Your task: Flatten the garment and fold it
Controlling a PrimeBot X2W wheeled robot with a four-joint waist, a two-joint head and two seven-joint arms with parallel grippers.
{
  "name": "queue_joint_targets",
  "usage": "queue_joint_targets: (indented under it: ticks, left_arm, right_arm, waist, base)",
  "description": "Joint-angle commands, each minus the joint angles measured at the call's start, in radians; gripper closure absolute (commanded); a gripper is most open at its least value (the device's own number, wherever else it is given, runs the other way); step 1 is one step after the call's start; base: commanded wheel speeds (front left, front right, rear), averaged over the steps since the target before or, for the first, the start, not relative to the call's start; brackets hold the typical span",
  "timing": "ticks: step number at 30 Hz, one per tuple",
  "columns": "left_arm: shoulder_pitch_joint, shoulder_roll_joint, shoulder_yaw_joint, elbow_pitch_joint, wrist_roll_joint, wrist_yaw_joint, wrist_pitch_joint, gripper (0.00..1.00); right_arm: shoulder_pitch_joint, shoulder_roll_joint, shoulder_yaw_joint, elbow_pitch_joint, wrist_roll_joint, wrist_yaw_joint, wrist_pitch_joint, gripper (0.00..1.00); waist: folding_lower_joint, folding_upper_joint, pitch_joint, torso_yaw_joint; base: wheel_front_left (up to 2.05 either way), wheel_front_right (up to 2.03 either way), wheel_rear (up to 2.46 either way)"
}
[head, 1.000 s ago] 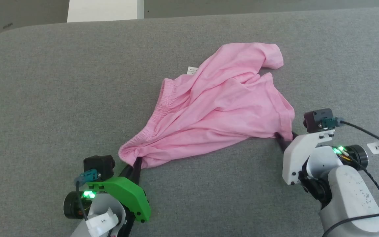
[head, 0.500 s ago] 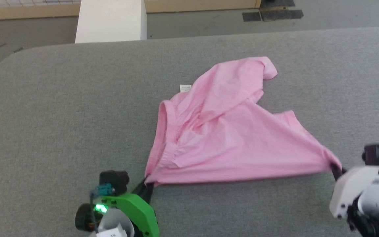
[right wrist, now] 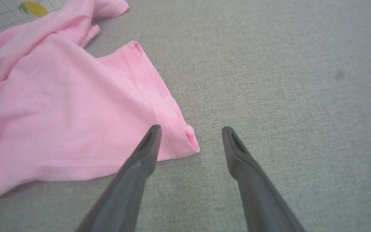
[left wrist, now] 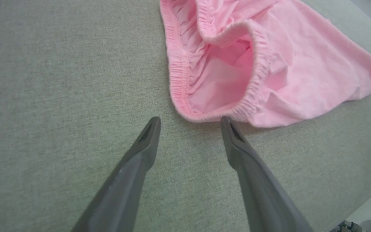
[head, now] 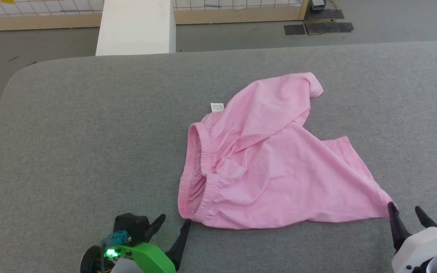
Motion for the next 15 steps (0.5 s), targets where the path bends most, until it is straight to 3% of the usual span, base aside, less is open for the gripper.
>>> queue_joint_targets:
  ticks: [1, 5, 10, 15]
  left_arm:
    - [0.013, 0.017, 0.0, -0.016, 0.018, -0.01, -0.012, 0.0]
    - [0.001, 0.044, -0.022, -0.034, 0.041, -0.04, -0.015, 0.0]
    - [-0.064, 0.061, -0.084, 0.034, 0.104, -0.087, 0.012, 0.0]
    - [-0.131, 0.066, -0.113, 0.1, 0.174, -0.094, -0.001, 0.0]
  right_arm:
    - [0.018, -0.001, 0.002, -0.017, -0.004, -0.001, -0.035, 0.0]
    - [0.042, -0.001, 0.022, -0.045, -0.003, -0.001, -0.13, 0.0]
    - [0.045, -0.001, 0.062, -0.043, 0.005, -0.001, -0.168, 0.0]
    - [0.03, -0.001, 0.091, -0.025, 0.03, -0.001, -0.181, 0.0]
  waist:
    - [0.0, 0.0, -0.003, 0.005]
    - [0.0, 0.0, -0.003, 0.003]
    - [0.0, 0.0, 0.005, -0.023]
    - [0.0, 0.0, 0.017, -0.052]
  base:
    - [0.0, 0.0, 0.0]
    - [0.0, 0.0, 0.0]
    - [0.0, 0.0, 0.0]
    - [0.0, 0.0, 0.0]
